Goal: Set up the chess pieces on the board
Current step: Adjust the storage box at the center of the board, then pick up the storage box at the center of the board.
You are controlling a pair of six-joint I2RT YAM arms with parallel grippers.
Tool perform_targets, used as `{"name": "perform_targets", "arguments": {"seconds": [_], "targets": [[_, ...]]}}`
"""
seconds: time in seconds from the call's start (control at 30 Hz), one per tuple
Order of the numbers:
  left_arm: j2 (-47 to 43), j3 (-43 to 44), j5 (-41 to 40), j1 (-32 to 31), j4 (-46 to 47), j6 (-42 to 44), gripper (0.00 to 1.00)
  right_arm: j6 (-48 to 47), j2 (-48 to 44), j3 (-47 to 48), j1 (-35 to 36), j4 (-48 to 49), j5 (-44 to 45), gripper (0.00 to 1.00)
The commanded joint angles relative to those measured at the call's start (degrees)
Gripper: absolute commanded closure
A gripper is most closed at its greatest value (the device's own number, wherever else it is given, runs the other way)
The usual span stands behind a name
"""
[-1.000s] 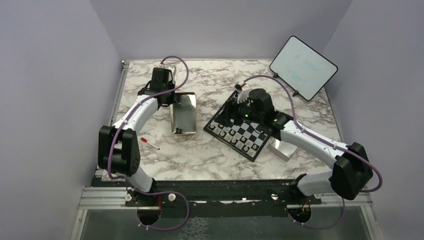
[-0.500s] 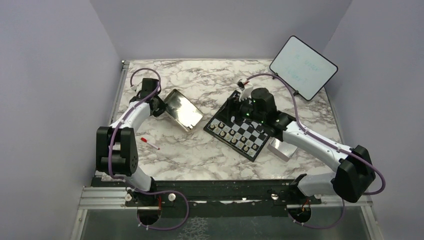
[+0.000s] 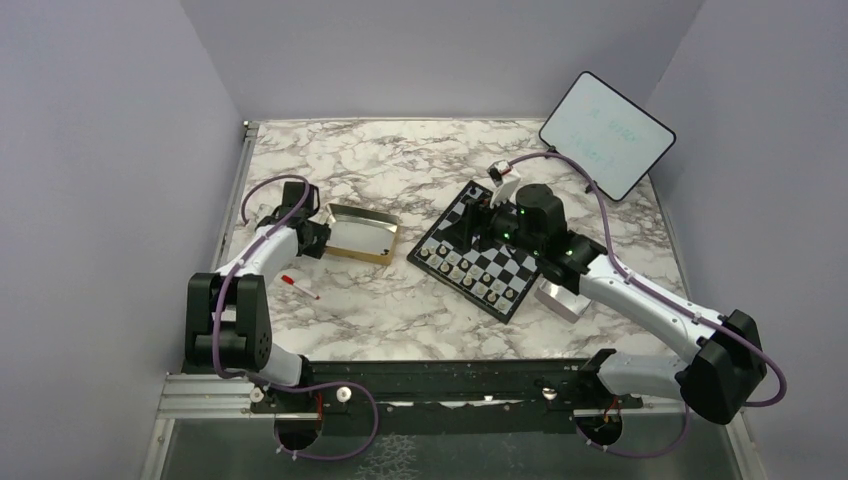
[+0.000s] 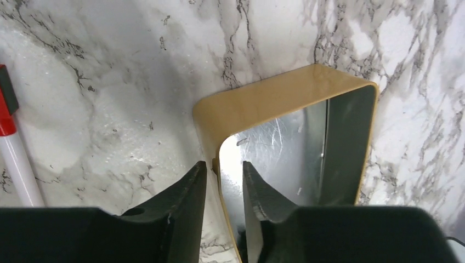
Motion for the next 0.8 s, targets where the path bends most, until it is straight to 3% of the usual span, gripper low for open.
{"name": "perform_targets", "arguments": {"seconds": [0.0,0.13,0.27,0.4,0.57,0.77], "targets": [[-2.9,0.4,-1.4,0.2,0.0,-2.9,0.64,-1.0,-0.5,-0.6,0.3,0.6,1.3,0.30],[-4.6,3.3,-0.4,-0.1,2.5,11.5,0.53,-1.0,-0.4,-1.0,0.3,0.6,1.0,0.30],[-7.6,3.9,8.8,-0.1,11.3,32.2,0.52,-1.6,-0.3,-1.3,0.3,1.2,0.4,0.30],[-8.2,5.1,24.0,-0.2,17.7,55.6,0.52,-2.2,0.0,-1.4,0.3,1.5,-0.4,0.29],[-1.2,13.0,36.8,-0.2,11.9,78.8,0.57,-3.4,0.4,-0.6,0.3,0.7,-1.1,0.30],[9.2,22.3,42.5,-0.2,3.8,98.3,0.57,-5.4,-0.1,1.2,0.3,-3.6,0.1,0.30]]}}
